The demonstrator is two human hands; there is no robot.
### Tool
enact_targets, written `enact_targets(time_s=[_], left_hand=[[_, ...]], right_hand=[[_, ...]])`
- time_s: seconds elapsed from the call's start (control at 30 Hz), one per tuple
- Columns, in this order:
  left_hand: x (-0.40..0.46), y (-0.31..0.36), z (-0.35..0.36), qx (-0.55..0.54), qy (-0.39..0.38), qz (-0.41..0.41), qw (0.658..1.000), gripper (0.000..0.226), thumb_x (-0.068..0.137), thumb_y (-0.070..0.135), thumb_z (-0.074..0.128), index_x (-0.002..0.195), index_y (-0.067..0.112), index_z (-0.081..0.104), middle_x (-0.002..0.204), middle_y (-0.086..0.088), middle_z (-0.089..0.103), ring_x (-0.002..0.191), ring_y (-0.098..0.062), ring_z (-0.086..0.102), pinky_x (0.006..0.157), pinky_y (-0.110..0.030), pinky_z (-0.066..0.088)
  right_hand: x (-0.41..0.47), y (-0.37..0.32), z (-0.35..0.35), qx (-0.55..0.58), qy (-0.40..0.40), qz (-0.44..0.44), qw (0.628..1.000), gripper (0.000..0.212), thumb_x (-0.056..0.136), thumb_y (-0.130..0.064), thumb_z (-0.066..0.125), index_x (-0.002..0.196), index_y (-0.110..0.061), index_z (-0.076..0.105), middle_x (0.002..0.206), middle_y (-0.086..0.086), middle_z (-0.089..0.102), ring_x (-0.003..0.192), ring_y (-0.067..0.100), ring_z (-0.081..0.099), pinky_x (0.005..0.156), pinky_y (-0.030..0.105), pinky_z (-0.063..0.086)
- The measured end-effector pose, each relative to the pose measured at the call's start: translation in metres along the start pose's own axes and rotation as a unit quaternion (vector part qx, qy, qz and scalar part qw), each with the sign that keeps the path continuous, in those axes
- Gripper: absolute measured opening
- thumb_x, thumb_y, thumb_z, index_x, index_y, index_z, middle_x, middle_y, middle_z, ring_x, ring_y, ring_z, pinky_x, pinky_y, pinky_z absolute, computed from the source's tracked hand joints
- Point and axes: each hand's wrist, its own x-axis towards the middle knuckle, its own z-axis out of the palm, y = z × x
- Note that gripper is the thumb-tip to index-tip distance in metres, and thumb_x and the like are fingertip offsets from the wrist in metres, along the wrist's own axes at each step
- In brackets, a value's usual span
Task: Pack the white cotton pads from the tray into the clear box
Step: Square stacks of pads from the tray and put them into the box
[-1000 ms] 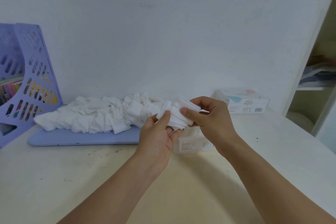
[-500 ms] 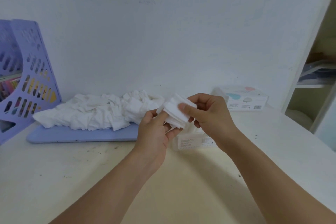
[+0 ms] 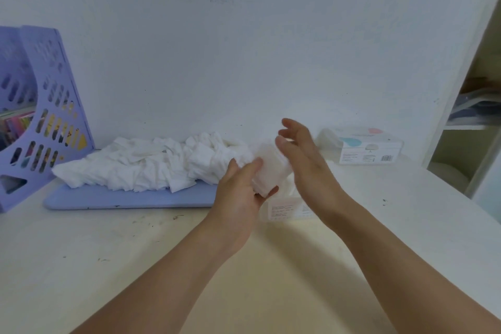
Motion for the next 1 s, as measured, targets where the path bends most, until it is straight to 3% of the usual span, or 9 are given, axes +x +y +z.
enact_targets(time_s=[0.17, 0.33, 0.43, 0.5, 0.67, 0.73, 0.83, 0.9, 1.0], left_hand=[[-0.001, -0.002, -0.001, 0.058, -0.065, -0.010, 0.996, 0.038, 0.106, 0.018, 0.031, 0.114, 0.006, 0.066, 0.118, -0.009, 0.073, 0.116, -0.016, 0.067, 0.092, -0.033, 0.055], [0.004, 0.004, -0.006, 0.117, -0.065, 0.018, 0.991, 0.041, 0.098, 0.018, 0.040, 0.133, 0.010, 0.058, 0.130, -0.018, 0.064, 0.112, -0.022, 0.063, 0.086, -0.036, 0.048], [-0.004, 0.005, 0.000, 0.096, -0.099, -0.008, 0.990, 0.044, 0.105, 0.021, 0.026, 0.131, 0.005, 0.058, 0.127, -0.011, 0.068, 0.122, -0.019, 0.062, 0.095, -0.033, 0.051], [-0.004, 0.010, -0.001, 0.047, -0.119, -0.025, 0.991, 0.047, 0.103, 0.021, 0.024, 0.137, 0.008, 0.054, 0.133, -0.015, 0.063, 0.128, -0.023, 0.058, 0.106, -0.038, 0.046], [0.001, 0.020, -0.006, -0.039, -0.144, -0.022, 0.988, 0.059, 0.086, 0.028, 0.046, 0.144, 0.017, 0.043, 0.136, -0.018, 0.062, 0.122, -0.030, 0.061, 0.102, -0.044, 0.049], [0.005, 0.017, -0.007, -0.044, -0.109, -0.019, 0.993, 0.051, 0.091, 0.030, 0.050, 0.141, 0.019, 0.045, 0.132, -0.023, 0.064, 0.118, -0.032, 0.064, 0.101, -0.048, 0.050], [0.010, 0.012, -0.010, 0.080, 0.001, 0.033, 0.996, 0.027, 0.099, 0.027, 0.049, 0.124, 0.023, 0.057, 0.110, -0.014, 0.069, 0.092, -0.021, 0.070, 0.086, -0.041, 0.055], [0.015, 0.007, -0.019, 0.258, 0.071, 0.126, 0.955, 0.023, 0.092, 0.031, 0.059, 0.115, 0.027, 0.058, 0.104, -0.002, 0.066, 0.091, -0.013, 0.067, 0.079, -0.028, 0.055], [0.017, -0.004, -0.035, 0.493, 0.080, 0.218, 0.838, 0.036, 0.085, 0.038, 0.072, 0.115, 0.028, 0.055, 0.107, 0.010, 0.057, 0.099, -0.012, 0.057, 0.076, -0.019, 0.047]], right_hand=[[-0.010, 0.004, 0.013, -0.009, -0.137, 0.014, 0.990, 0.068, 0.097, -0.064, 0.035, 0.158, -0.042, 0.016, 0.149, -0.008, 0.051, 0.141, 0.004, 0.043, 0.114, 0.027, 0.035], [-0.004, -0.001, 0.000, 0.015, -0.094, 0.007, 0.995, 0.078, 0.088, -0.069, 0.041, 0.157, -0.039, 0.022, 0.129, -0.016, 0.056, 0.111, -0.015, 0.057, 0.083, 0.003, 0.046], [-0.005, 0.009, 0.007, 0.012, -0.127, 0.005, 0.992, 0.080, 0.089, -0.074, 0.049, 0.156, -0.043, 0.020, 0.138, -0.007, 0.058, 0.129, 0.004, 0.055, 0.107, 0.027, 0.047], [-0.003, 0.008, 0.004, 0.017, -0.128, 0.000, 0.992, 0.080, 0.087, -0.062, 0.058, 0.156, -0.034, 0.027, 0.131, -0.005, 0.062, 0.119, 0.006, 0.062, 0.099, 0.028, 0.052], [0.006, 0.002, -0.016, -0.001, -0.087, -0.044, 0.995, 0.037, 0.085, -0.018, 0.081, 0.120, -0.014, 0.069, 0.105, 0.008, 0.073, 0.093, 0.026, 0.072, 0.076, 0.034, 0.061], [0.007, 0.005, -0.018, -0.042, -0.073, -0.048, 0.995, 0.025, 0.081, -0.017, 0.086, 0.098, -0.008, 0.071, 0.092, 0.015, 0.072, 0.083, 0.034, 0.071, 0.070, 0.041, 0.058], [0.011, 0.008, -0.022, -0.077, -0.013, -0.041, 0.996, 0.030, 0.081, -0.024, 0.086, 0.090, -0.006, 0.064, 0.079, 0.008, 0.067, 0.068, 0.018, 0.063, 0.061, 0.036, 0.053], [0.014, 0.006, -0.031, -0.033, 0.084, 0.002, 0.996, 0.029, 0.088, -0.031, 0.078, 0.096, -0.006, 0.064, 0.081, 0.005, 0.069, 0.061, 0.012, 0.063, 0.054, 0.027, 0.050], [0.020, 0.009, -0.049, 0.064, 0.174, 0.072, 0.980, 0.032, 0.097, -0.037, 0.068, 0.107, -0.006, 0.064, 0.085, 0.016, 0.075, 0.048, 0.015, 0.060, 0.047, 0.025, 0.047]])
